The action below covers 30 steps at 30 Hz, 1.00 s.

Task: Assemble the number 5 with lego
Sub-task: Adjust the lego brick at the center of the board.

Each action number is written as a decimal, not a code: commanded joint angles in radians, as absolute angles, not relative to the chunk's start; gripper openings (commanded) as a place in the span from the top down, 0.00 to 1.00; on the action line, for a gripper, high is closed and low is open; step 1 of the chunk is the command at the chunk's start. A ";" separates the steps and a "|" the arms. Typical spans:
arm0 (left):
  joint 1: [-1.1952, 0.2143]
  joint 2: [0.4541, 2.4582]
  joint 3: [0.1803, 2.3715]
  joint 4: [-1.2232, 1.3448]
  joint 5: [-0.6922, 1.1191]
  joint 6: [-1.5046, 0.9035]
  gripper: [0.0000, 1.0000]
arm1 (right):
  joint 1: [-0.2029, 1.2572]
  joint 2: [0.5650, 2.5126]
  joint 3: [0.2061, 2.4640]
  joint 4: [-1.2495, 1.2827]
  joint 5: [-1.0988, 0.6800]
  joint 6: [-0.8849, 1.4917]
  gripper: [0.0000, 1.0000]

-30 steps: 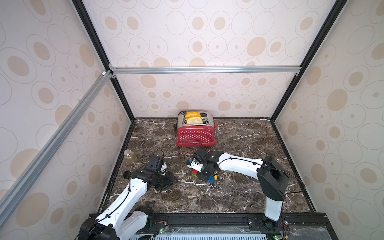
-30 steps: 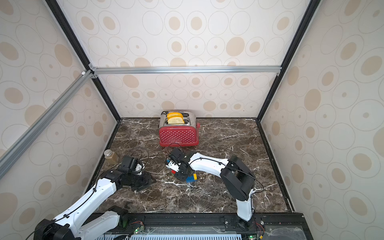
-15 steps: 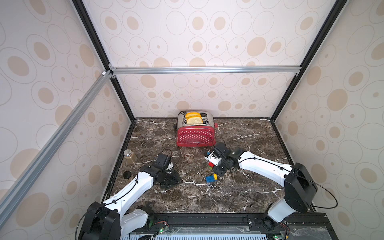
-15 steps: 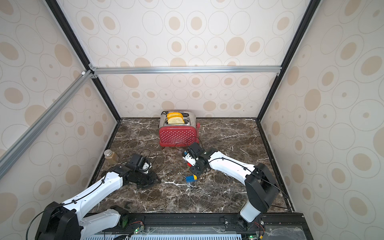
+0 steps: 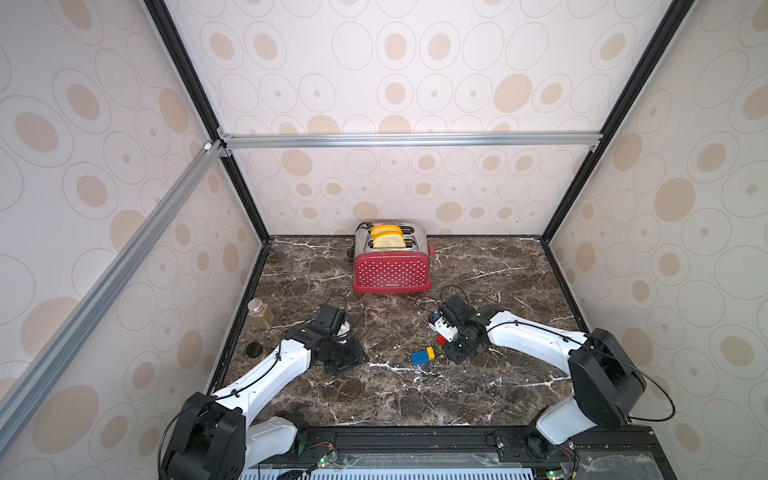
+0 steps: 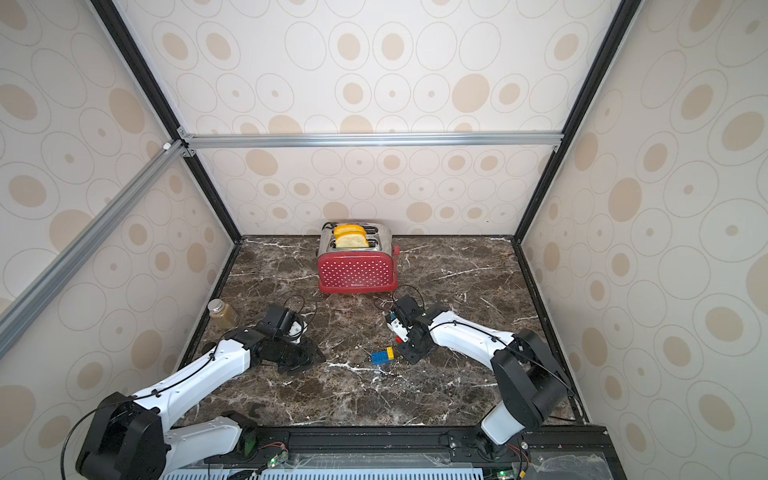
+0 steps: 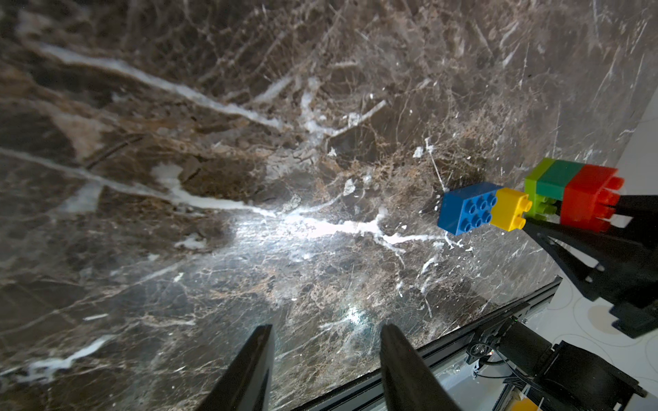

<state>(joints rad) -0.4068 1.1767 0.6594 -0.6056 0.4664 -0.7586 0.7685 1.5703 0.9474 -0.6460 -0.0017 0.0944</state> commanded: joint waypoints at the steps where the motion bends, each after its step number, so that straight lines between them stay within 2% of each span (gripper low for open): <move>1: -0.414 1.176 0.687 -0.600 0.453 -0.740 0.49 | 0.771 1.581 0.938 -0.631 -0.035 0.124 0.65; 14: -0.415 1.177 0.674 -0.597 0.444 -0.747 0.49 | 0.844 1.535 0.892 -0.661 -0.079 0.170 0.65; 30: -0.414 1.129 0.652 -0.620 0.425 -0.749 0.49 | 0.932 1.555 0.944 -0.666 -0.099 0.175 0.65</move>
<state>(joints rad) -0.4080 1.1492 0.6548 -0.5999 0.4427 -0.7589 0.9272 1.5528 0.9222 -0.6456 -0.1032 0.1658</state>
